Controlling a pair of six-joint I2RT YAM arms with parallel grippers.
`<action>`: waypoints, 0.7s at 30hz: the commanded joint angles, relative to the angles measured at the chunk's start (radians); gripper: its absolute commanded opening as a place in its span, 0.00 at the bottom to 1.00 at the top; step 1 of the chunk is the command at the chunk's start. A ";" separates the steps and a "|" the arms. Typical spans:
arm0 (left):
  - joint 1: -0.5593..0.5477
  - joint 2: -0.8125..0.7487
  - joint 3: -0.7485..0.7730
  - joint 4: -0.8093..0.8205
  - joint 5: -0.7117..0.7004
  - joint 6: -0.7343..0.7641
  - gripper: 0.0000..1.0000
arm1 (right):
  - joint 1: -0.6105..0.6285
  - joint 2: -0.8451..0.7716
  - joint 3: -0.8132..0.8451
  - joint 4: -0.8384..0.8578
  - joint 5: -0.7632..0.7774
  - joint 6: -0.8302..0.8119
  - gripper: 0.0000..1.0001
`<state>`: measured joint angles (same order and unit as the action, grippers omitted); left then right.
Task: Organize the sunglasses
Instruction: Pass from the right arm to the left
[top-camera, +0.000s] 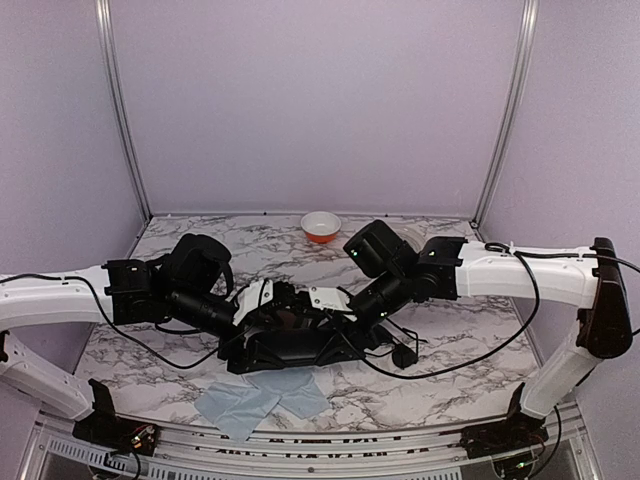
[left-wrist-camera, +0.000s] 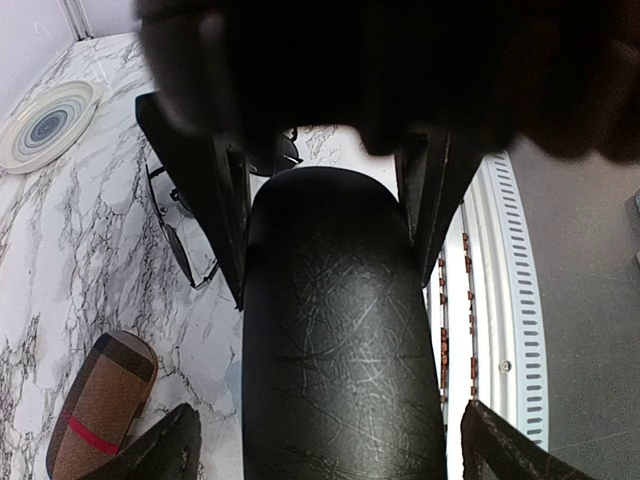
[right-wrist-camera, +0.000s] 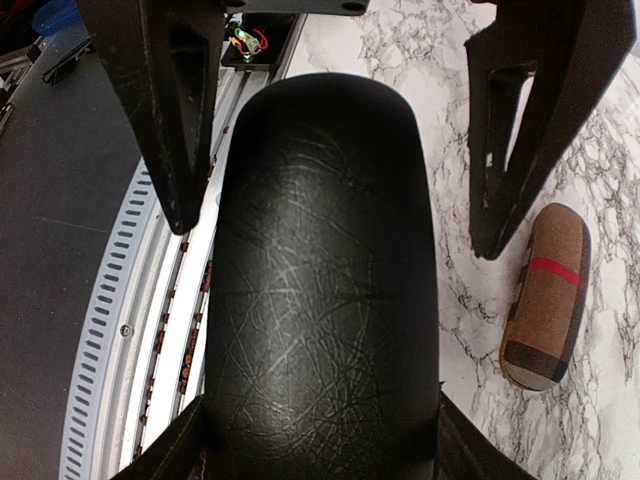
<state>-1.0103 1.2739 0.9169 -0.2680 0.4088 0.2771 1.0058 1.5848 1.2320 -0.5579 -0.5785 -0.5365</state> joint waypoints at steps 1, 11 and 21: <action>-0.014 0.003 -0.002 -0.022 -0.004 0.022 0.93 | -0.002 -0.024 0.030 0.049 -0.022 -0.008 0.47; -0.011 -0.069 -0.033 0.020 -0.029 0.030 0.93 | -0.004 -0.076 -0.024 0.075 -0.002 0.005 0.47; -0.011 -0.080 -0.036 0.035 -0.037 0.034 0.84 | -0.004 -0.094 -0.030 0.077 -0.001 0.018 0.47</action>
<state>-1.0164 1.2160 0.8906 -0.2546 0.3817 0.3012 1.0054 1.5215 1.1957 -0.5217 -0.5701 -0.5312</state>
